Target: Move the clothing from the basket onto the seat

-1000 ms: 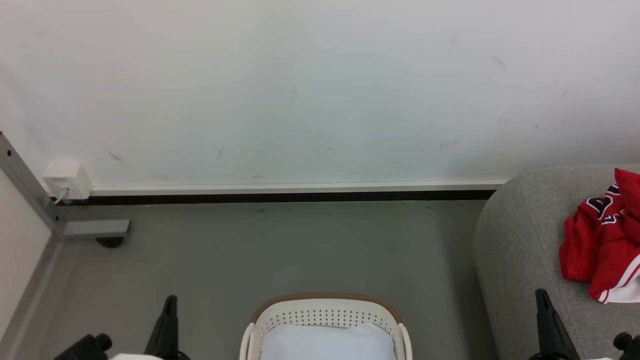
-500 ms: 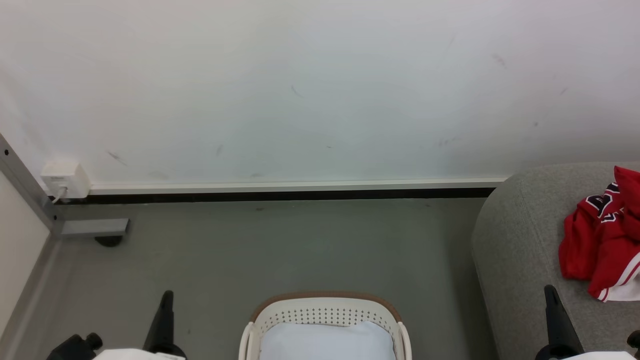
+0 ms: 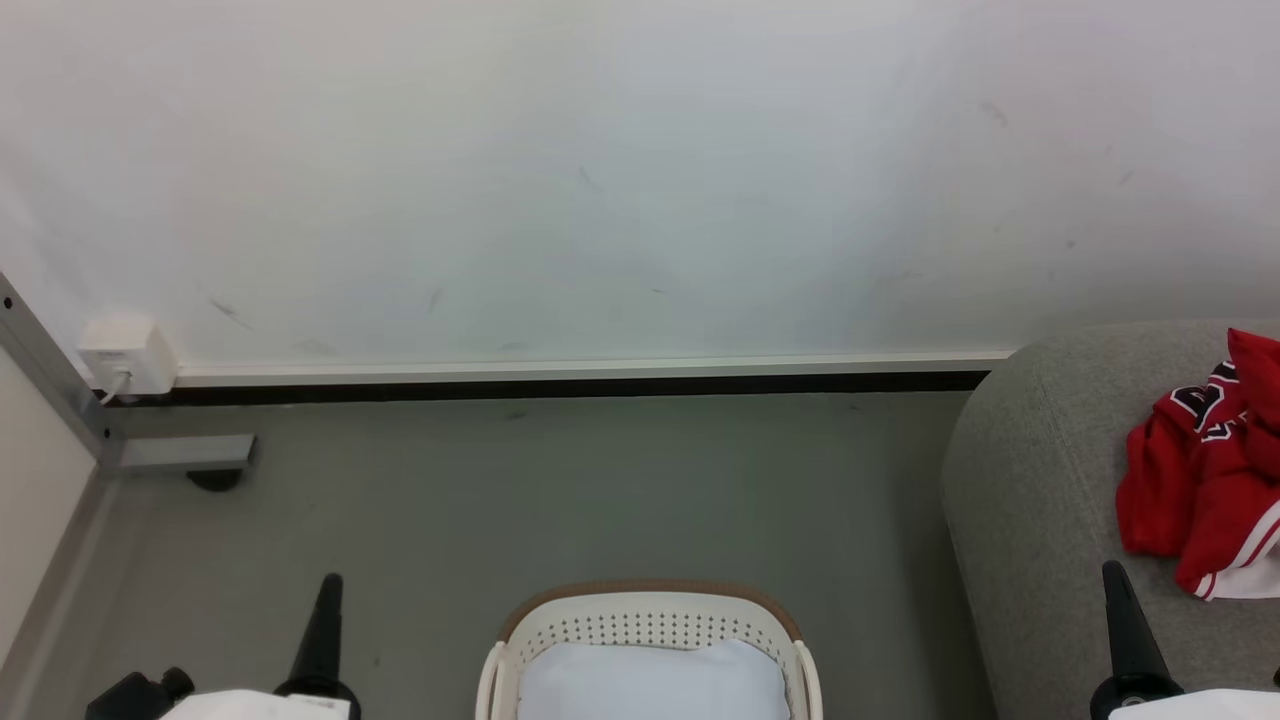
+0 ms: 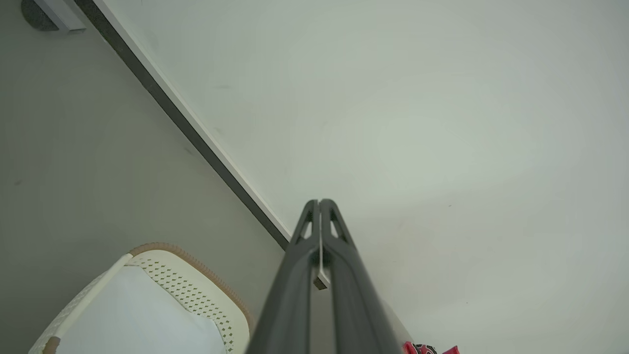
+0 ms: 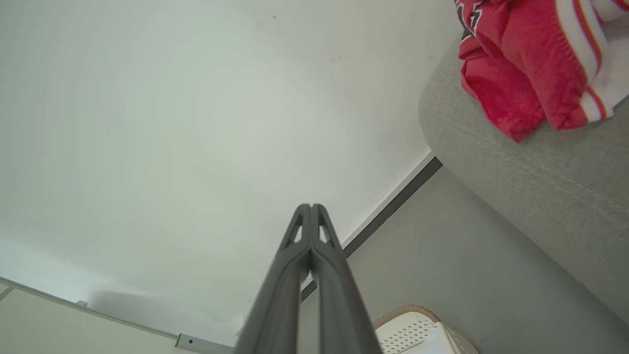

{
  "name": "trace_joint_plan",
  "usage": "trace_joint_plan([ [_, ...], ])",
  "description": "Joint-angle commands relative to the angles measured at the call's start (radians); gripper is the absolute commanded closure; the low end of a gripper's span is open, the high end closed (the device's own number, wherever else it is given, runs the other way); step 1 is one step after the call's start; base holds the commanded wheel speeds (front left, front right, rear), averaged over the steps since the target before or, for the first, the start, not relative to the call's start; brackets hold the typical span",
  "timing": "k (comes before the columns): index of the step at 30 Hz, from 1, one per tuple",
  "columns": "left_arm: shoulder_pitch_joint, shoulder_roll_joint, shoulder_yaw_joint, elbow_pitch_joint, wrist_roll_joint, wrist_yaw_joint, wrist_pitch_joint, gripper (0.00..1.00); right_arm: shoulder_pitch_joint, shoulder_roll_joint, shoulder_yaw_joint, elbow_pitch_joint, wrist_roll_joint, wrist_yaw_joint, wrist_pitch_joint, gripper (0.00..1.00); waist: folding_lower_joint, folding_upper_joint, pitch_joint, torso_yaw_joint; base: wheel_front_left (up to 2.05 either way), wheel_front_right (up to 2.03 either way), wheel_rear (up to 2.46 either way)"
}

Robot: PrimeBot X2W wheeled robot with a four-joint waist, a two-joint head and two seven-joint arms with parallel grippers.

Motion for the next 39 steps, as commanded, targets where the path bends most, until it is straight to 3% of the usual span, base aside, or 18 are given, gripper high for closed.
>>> trace_joint_plan([
  [1, -0.023, 0.003, 0.006, -0.012, -0.021, -0.002, 0.005, 1.00, -0.020, -0.010, -0.006, -0.006, 0.024, -0.001, 0.004, 1.00, -0.0001, 0.0000, 0.000, 0.000, 0.00, 0.00, 0.00],
  [39, -0.041, -0.002, 0.043, -0.021, -0.362, -0.003, 0.097, 1.00, -0.055, -0.005, -0.065, 0.011, 0.345, -0.002, 0.097, 1.00, -0.0001, 0.0000, 0.015, -0.008, 0.00, 0.00, 0.00],
])
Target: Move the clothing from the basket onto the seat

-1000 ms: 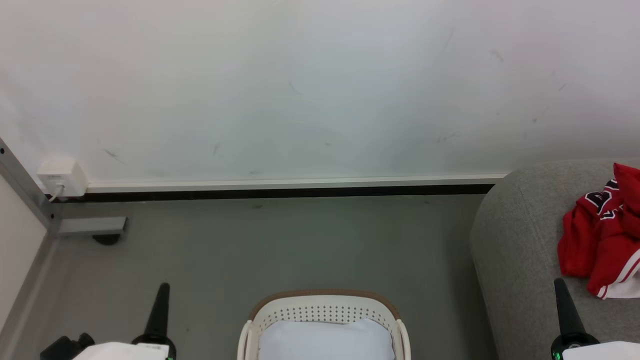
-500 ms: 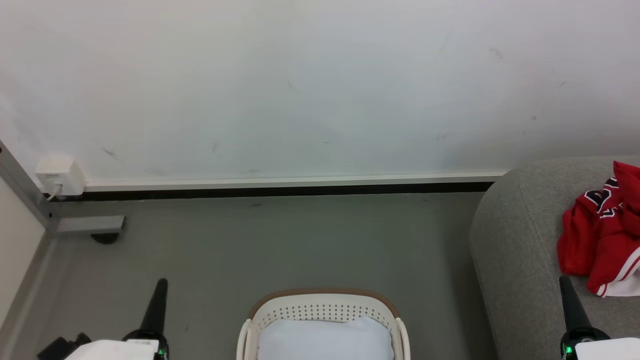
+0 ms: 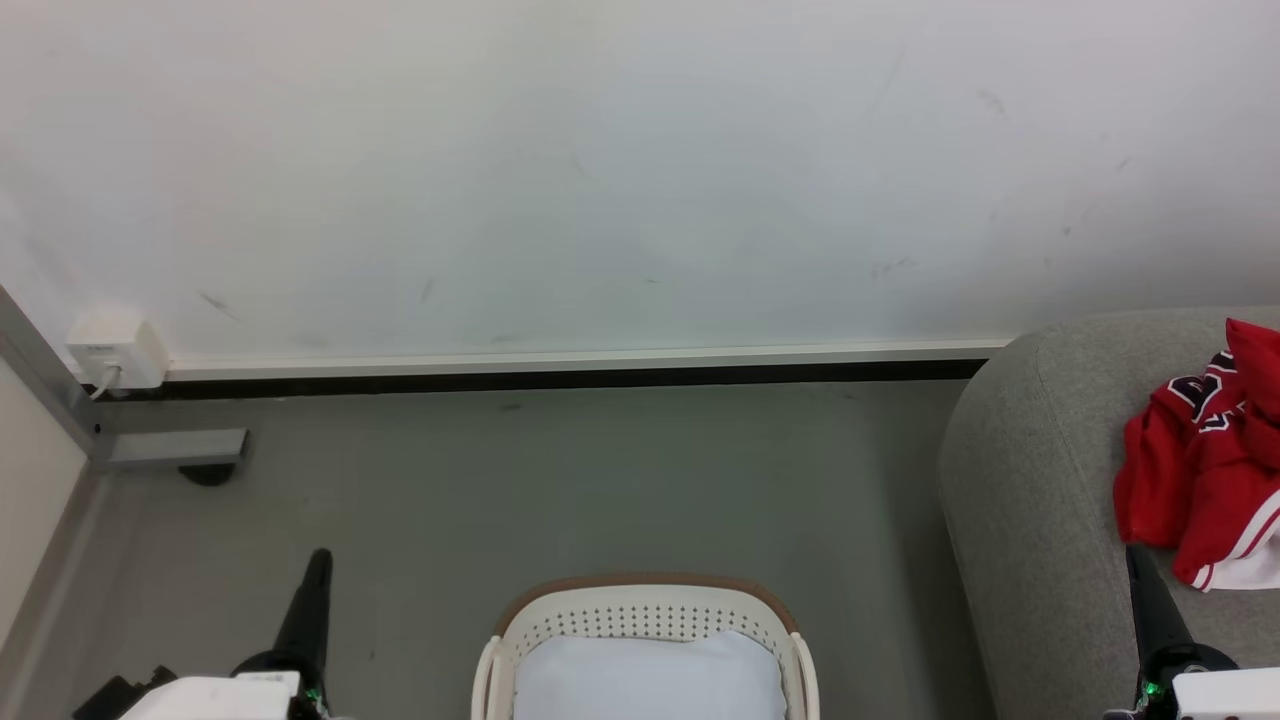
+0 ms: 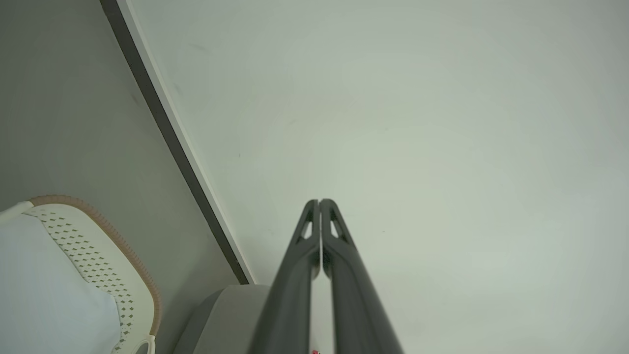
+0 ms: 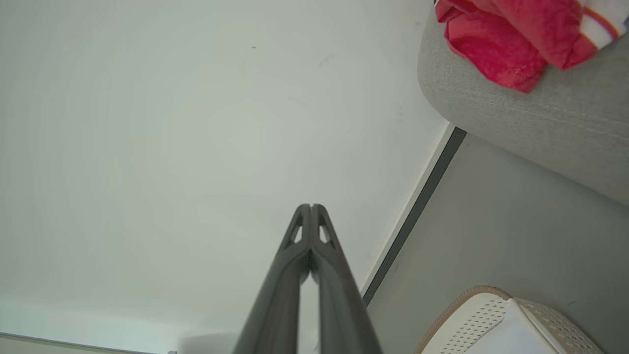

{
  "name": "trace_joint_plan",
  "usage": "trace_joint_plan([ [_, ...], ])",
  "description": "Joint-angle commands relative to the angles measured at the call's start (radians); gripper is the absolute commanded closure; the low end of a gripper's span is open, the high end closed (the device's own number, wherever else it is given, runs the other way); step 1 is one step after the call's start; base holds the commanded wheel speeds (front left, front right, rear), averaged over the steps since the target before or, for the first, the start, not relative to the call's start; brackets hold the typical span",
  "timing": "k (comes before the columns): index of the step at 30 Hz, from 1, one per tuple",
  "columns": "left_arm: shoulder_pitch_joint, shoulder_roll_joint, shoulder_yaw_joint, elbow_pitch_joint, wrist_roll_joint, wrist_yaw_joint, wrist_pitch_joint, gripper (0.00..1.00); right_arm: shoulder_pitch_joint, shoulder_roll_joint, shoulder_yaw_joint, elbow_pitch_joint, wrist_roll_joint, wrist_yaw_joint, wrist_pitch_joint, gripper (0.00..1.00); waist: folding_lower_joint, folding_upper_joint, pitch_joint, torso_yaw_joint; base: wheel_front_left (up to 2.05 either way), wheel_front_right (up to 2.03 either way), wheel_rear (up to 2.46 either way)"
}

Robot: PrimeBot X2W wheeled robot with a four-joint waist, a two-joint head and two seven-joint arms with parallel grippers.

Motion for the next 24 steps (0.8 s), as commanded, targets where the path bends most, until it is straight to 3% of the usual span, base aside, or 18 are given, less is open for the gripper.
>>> trace_joint_plan([
  [1, -0.013, 0.003, 0.007, -0.007, -0.022, -0.003, 0.007, 1.00, -0.015, -0.006, -0.008, 0.001, 0.020, -0.002, 0.005, 1.00, -0.0001, -0.0001, 0.000, 0.000, 0.00, 0.00, 0.00],
  [24, -0.022, 0.000, 0.023, -0.010, -0.183, -0.003, 0.049, 1.00, -0.031, -0.001, -0.038, 0.009, 0.168, -0.002, 0.052, 1.00, -0.0001, -0.0001, 0.009, -0.005, 0.00, 0.00, 0.00],
])
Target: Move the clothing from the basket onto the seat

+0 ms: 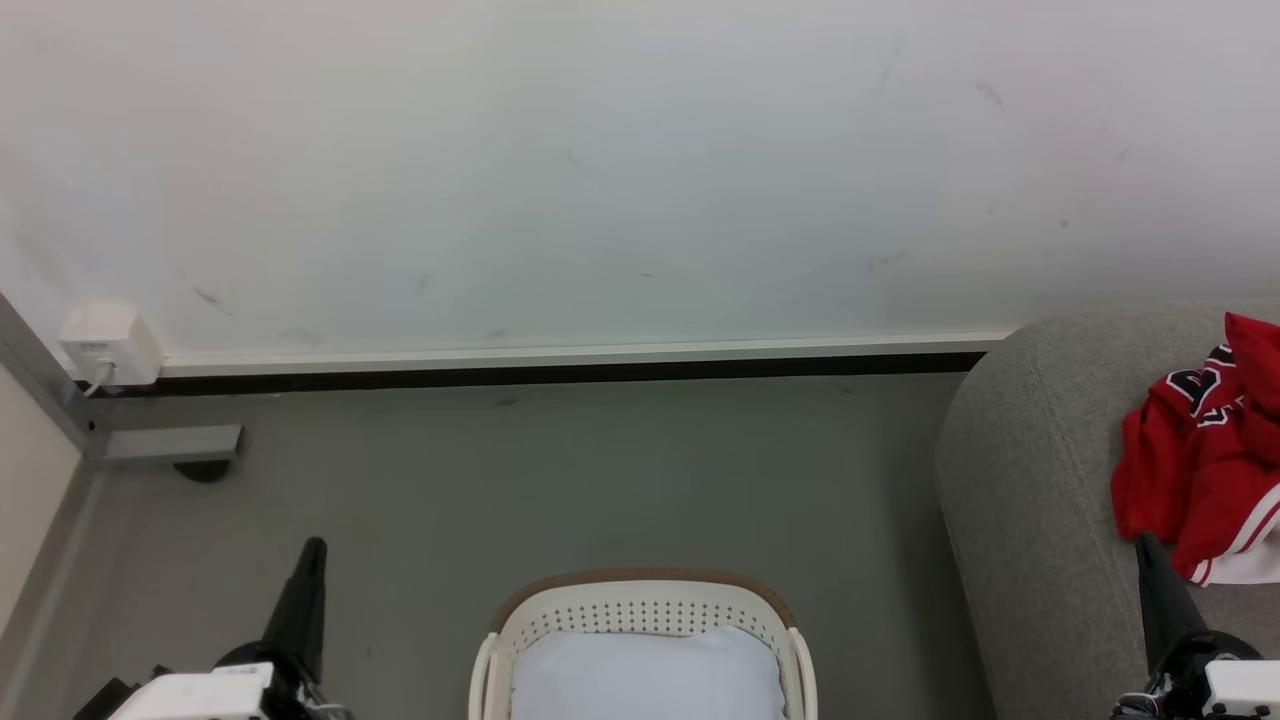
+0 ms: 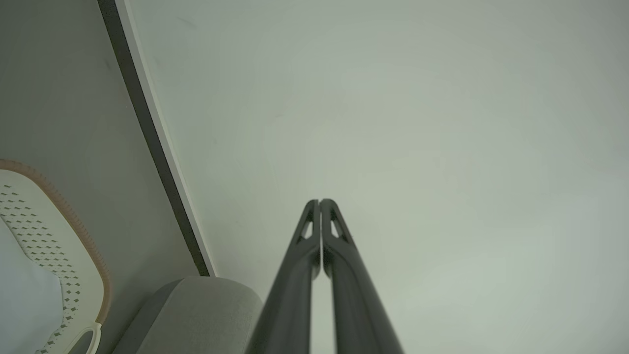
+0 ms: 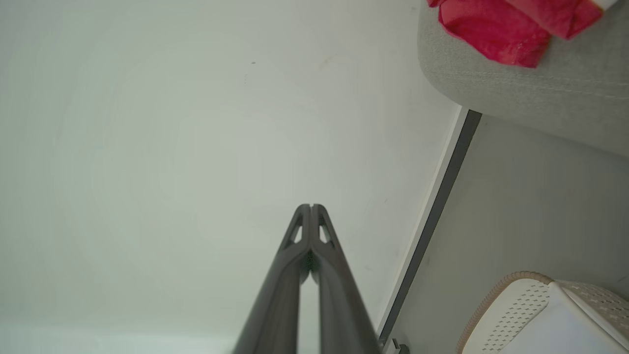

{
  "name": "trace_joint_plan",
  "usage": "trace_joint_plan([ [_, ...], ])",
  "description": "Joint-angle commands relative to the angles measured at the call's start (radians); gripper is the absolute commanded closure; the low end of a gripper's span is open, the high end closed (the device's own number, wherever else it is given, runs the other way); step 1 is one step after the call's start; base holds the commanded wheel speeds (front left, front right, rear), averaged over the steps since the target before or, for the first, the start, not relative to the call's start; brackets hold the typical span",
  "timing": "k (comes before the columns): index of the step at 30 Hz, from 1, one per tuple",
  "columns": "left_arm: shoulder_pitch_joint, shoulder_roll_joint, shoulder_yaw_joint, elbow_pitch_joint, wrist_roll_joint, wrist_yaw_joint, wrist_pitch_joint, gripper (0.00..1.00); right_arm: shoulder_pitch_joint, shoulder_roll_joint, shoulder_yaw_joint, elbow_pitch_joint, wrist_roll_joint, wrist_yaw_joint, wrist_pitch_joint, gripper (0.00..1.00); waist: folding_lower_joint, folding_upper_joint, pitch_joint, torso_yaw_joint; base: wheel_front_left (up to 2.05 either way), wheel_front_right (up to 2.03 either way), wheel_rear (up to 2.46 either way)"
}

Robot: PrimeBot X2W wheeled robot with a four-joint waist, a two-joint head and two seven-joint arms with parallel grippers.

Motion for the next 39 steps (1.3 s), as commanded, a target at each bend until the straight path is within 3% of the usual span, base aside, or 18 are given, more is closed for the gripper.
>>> trace_joint_plan([
  [1, -0.010, 0.001, 0.005, -0.004, -0.027, -0.004, 0.005, 1.00, -0.012, -0.003, -0.007, 0.003, 0.018, -0.002, 0.007, 1.00, -0.0001, -0.0001, 0.001, 0.000, 0.00, 0.00, 0.00],
  [39, -0.010, 0.002, 0.004, -0.004, -0.023, -0.004, 0.005, 1.00, -0.013, 0.005, -0.017, 0.003, 0.002, -0.002, 0.015, 1.00, -0.0001, -0.0001, 0.001, 0.000, 0.00, 0.00, 0.00],
])
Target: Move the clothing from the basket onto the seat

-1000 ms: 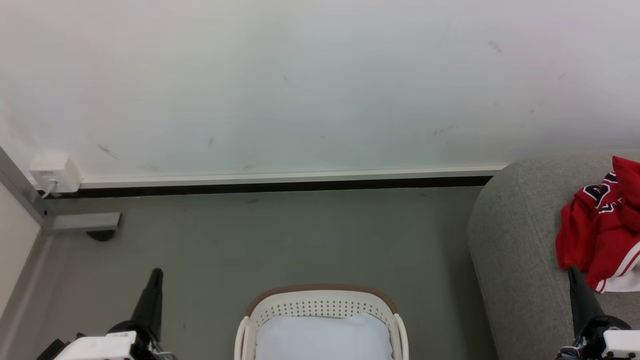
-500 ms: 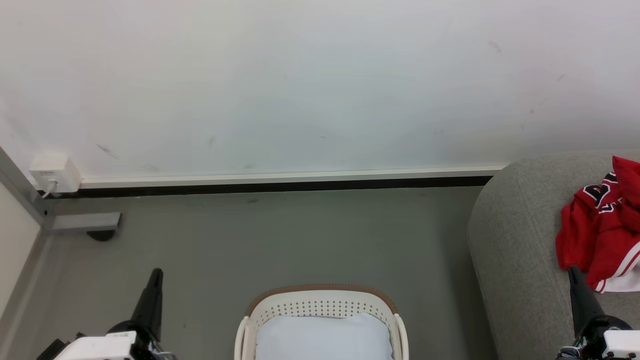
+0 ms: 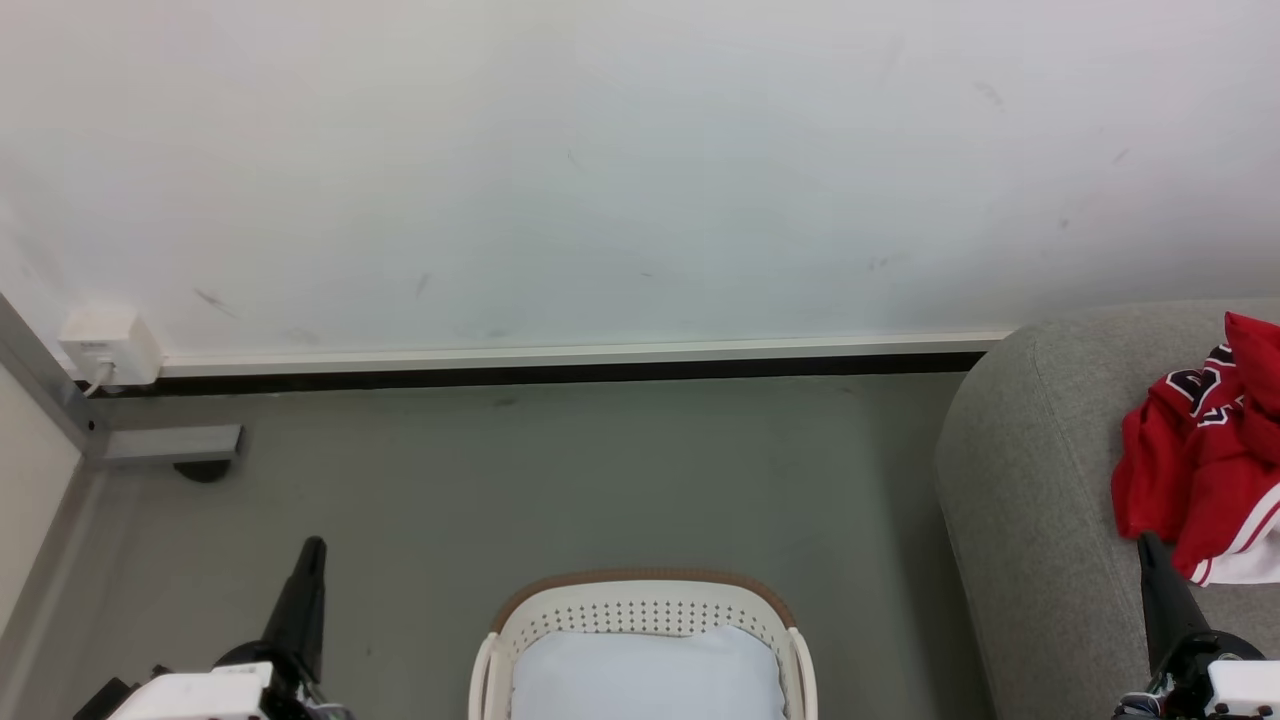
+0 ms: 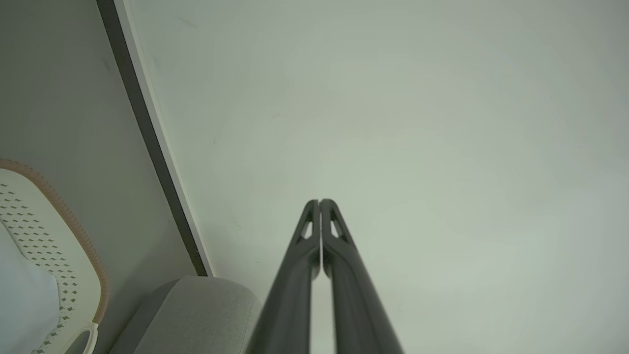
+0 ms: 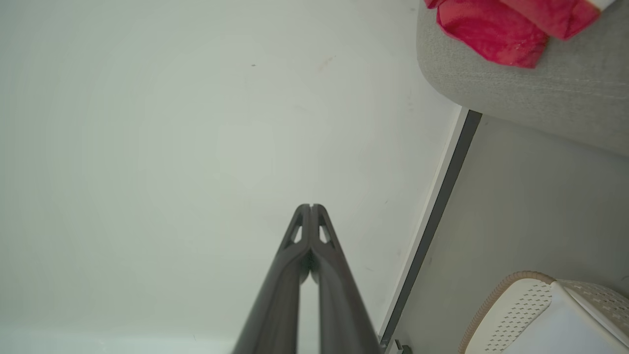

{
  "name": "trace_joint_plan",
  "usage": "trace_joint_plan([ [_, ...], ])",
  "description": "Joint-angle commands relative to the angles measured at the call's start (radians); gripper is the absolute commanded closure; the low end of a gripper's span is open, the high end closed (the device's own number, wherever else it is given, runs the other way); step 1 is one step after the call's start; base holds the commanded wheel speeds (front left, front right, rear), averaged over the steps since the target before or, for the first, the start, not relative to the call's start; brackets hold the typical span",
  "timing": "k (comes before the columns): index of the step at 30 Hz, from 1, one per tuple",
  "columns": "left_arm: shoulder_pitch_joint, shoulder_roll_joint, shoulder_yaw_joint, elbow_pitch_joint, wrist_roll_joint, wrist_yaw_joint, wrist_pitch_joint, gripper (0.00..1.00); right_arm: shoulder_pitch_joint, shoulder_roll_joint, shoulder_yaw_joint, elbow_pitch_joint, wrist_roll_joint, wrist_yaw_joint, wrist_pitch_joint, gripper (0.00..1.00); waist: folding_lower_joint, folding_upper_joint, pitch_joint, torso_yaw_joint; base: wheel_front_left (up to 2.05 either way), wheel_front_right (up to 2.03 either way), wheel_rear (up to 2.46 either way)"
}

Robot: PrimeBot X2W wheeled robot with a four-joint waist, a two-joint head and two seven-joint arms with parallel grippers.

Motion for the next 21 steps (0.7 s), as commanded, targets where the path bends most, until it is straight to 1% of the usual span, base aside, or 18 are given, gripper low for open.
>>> trace_joint_plan([
  [1, -0.008, 0.002, 0.003, -0.003, -0.013, -0.004, 0.004, 1.00, -0.011, 0.000, -0.003, 0.002, -0.003, -0.002, 0.004, 1.00, 0.0000, 0.0000, 0.000, 0.000, 0.00, 0.00, 0.00],
  [21, -0.008, 0.002, 0.002, -0.003, -0.013, -0.004, 0.004, 1.00, -0.012, 0.003, -0.007, 0.003, -0.008, -0.002, 0.007, 1.00, 0.0000, 0.0000, 0.000, 0.000, 0.00, 0.00, 0.00],
])
